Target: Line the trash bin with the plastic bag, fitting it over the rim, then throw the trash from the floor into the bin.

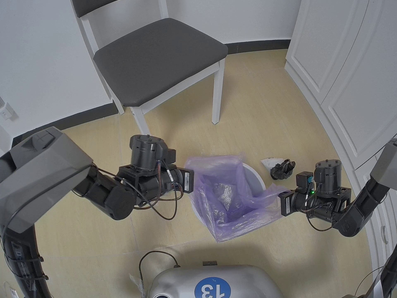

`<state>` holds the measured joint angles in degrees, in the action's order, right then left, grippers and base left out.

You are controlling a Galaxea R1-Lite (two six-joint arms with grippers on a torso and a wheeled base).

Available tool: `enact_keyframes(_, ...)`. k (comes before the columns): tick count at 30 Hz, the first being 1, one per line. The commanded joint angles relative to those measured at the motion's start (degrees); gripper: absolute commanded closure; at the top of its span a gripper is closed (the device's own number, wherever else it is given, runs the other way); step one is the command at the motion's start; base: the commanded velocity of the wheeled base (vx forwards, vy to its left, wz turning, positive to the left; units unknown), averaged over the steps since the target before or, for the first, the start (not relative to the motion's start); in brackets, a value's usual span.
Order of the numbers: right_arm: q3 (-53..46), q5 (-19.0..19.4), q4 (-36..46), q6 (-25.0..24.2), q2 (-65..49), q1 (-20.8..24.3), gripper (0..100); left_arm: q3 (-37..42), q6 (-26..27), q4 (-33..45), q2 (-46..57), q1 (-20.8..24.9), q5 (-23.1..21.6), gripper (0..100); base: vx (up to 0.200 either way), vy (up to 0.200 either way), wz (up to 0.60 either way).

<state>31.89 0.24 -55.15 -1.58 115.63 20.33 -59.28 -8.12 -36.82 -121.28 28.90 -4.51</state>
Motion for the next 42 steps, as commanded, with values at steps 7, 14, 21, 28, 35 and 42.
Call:
enact_keyframes(7, 2.5, -0.2, 8.7, 1.4, -3.7, -0.3, 100, 3.3, -0.1, 10.9, 10.8, -1.3, -0.1, 100, 0.0, 0.0, 0.0)
enact_keyframes(14, 3.9, 0.0, 20.4, 3.0, -11.5, -1.3, 100, 5.4, -0.5, 13.3, 13.1, -0.8, -0.1, 100, 0.0, 0.0, 0.0)
enact_keyframes(21, 2.9, 0.0, 22.5, 5.7, -14.4, -1.5, 100, 7.2, -0.6, 12.9, 13.2, -0.6, 0.0, 100, 0.0, 0.0, 0.0)
enact_keyframes(28, 1.2, 0.0, 25.5, 11.3, -15.8, -2.1, 100, 8.7, -0.7, 12.7, 13.4, 0.5, 0.0, 100, 0.0, 0.0, 0.0)
enact_keyframes(35, 1.7, -0.1, 24.9, 11.2, -12.0, -2.1, 100, 8.7, -0.8, 12.3, 11.3, 1.0, 0.1, 100, 0.0, 0.0, 0.0)
enact_keyframes(42, 3.7, -0.2, 22.4, 11.0, -4.6, -3.1, 100, 8.7, -0.6, 4.9, 5.3, 0.8, 0.3, 100, 0.0, 0.0, 0.0)
